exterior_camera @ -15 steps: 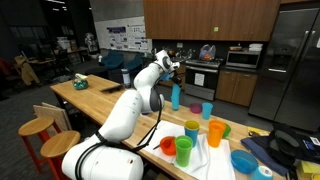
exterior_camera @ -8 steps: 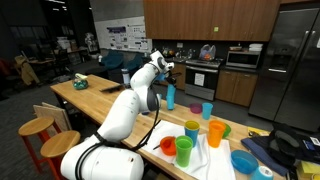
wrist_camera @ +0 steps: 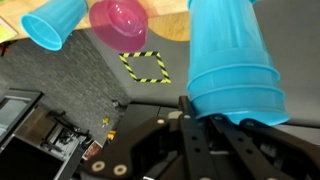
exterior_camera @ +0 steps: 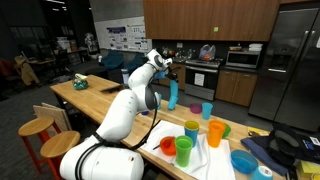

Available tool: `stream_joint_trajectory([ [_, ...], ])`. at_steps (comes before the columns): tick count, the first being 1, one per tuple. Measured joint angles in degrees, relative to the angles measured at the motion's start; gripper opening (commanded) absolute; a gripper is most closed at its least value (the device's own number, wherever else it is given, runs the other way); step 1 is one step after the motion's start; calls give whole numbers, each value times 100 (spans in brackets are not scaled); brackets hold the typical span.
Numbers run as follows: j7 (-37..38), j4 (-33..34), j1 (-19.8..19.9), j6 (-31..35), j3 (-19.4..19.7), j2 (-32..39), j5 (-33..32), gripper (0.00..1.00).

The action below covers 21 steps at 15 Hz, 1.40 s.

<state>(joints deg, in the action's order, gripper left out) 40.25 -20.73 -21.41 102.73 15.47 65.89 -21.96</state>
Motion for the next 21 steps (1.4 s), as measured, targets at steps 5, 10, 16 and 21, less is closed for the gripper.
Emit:
stream_joint_trajectory([
  [5,157,41,-261,182,230,-3,-257,2],
  [10,382,52,-359,213,228,-8,-256,2],
  [16,673,64,-426,238,251,-20,-262,2],
  [21,1207,74,-518,598,566,-38,-606,2],
])
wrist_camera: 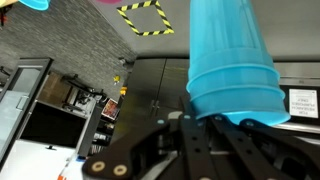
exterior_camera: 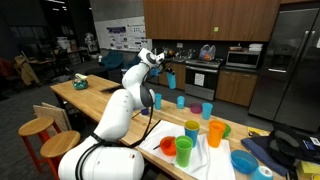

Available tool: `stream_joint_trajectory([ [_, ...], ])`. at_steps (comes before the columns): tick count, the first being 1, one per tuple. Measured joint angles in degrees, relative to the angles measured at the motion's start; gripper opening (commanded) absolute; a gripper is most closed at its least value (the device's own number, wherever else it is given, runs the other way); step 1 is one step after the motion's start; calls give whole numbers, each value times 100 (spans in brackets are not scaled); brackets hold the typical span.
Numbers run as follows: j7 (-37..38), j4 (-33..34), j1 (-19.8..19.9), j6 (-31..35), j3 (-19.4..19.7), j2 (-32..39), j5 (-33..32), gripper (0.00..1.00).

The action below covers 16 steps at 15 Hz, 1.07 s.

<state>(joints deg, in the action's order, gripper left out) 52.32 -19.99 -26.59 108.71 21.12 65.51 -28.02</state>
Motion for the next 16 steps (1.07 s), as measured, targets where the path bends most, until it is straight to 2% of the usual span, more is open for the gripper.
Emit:
stream_joint_trajectory([
  [6,611,1,-219,265,425,-18,-580,2],
  [16,593,1,-277,333,125,-65,-562,2],
])
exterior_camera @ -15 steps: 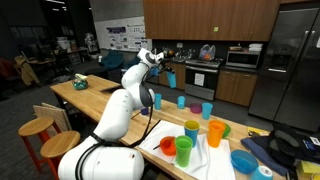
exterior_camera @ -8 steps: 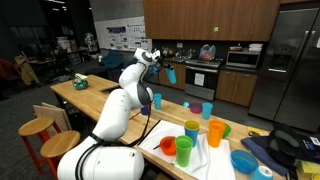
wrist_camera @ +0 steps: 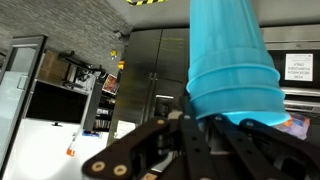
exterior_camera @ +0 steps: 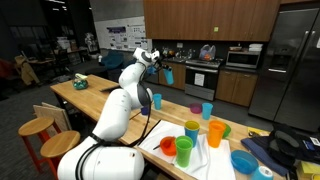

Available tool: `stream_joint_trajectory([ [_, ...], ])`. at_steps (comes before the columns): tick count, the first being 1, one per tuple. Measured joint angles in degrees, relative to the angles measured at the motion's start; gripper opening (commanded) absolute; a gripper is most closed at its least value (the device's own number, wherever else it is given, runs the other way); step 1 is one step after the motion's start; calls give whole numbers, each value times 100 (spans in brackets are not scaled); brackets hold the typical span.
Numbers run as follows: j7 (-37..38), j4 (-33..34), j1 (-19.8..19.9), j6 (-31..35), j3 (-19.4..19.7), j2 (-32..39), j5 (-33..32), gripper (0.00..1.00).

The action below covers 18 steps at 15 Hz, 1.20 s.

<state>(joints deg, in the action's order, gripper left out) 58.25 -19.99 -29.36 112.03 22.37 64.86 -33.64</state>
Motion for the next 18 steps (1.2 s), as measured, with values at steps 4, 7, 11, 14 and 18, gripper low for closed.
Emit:
stream_joint_trajectory([
  [4,-4,-32,11,3,-75,-2,26,2],
  [7,-79,-89,55,0,-244,14,246,2],
  [11,-194,-134,112,-14,-354,54,541,2],
  [14,-228,-128,146,-50,-385,78,658,9],
  [18,-235,-128,151,-50,-389,114,663,9],
])
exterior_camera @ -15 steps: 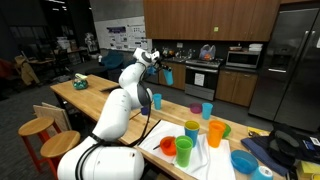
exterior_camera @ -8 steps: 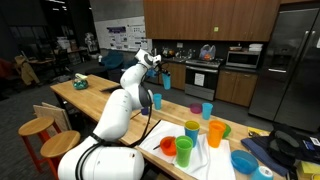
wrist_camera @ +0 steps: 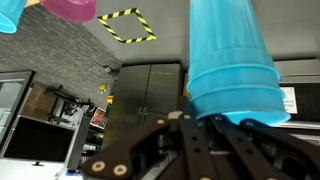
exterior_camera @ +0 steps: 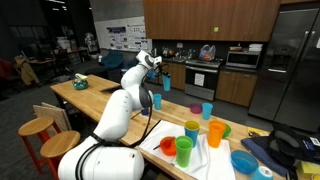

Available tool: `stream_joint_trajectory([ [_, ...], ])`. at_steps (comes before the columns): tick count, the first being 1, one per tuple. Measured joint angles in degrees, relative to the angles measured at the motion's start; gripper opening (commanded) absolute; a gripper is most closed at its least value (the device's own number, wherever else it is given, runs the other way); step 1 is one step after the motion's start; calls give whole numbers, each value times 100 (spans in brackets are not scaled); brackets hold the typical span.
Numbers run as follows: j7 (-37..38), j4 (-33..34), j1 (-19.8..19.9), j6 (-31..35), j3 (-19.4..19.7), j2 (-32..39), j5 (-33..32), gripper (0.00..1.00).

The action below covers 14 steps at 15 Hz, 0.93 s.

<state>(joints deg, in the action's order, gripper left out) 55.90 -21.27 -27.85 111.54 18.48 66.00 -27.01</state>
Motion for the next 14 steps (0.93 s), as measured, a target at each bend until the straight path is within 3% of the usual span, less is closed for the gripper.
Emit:
stream_joint_trajectory([
  [1,0,0,-2,0,0,0,0,9],
  [2,0,0,-6,0,0,0,0,2],
  [14,-25,-3,4,-67,6,388,-3,2],
])
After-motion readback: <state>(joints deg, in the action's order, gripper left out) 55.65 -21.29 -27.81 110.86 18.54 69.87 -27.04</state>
